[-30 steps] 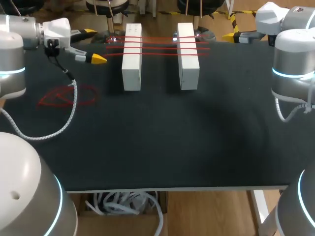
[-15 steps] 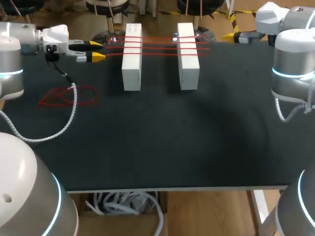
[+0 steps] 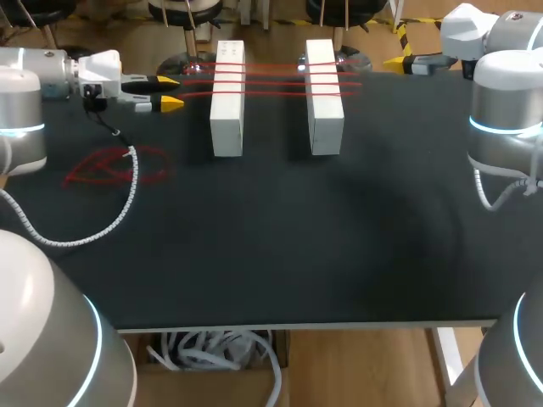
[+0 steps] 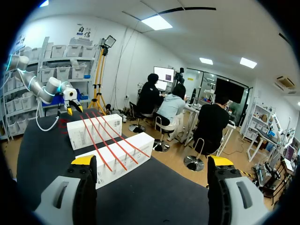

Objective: Grab the tape and strap the tape.

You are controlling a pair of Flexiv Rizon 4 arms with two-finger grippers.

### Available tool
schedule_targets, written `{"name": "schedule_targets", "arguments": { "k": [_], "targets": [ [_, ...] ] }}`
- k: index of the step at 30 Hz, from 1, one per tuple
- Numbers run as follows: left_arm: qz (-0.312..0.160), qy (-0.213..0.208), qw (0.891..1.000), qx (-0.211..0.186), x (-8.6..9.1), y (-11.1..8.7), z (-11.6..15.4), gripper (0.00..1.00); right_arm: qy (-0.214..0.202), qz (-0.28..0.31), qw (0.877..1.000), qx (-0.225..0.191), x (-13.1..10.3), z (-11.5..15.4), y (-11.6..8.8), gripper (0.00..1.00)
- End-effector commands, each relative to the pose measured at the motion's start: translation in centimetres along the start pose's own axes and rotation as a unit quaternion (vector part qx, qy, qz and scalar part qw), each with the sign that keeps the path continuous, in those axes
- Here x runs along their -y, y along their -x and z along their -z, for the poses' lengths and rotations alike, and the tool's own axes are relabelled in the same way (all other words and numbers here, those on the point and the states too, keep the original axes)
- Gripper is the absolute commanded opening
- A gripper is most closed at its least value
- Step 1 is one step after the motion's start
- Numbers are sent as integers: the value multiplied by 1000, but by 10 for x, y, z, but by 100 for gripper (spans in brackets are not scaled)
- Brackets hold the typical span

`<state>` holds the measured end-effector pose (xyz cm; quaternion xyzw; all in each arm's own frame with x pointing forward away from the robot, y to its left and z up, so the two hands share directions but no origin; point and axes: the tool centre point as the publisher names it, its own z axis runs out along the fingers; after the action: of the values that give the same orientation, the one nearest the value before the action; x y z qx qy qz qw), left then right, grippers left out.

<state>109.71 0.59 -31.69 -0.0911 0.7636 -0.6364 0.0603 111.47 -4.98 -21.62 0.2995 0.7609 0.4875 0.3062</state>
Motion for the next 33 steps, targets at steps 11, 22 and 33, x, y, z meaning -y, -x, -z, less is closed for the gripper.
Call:
{"name": "schedule_targets", "arguments": {
  "k": [11, 22, 33],
  "targets": [
    [2, -9, 1000, -3, -14, 7, -1, 25, 1, 0, 1000, 0, 0, 0, 0, 100],
    [2, -14, 1000, 3, -20, 12, -1, 28, 1, 0, 1000, 0, 0, 0, 0, 100],
    [-5, -16, 1000, 7, -21, 17, 0, 28, 1, 0, 1000, 0, 0, 0, 0, 100]
  ]
}}
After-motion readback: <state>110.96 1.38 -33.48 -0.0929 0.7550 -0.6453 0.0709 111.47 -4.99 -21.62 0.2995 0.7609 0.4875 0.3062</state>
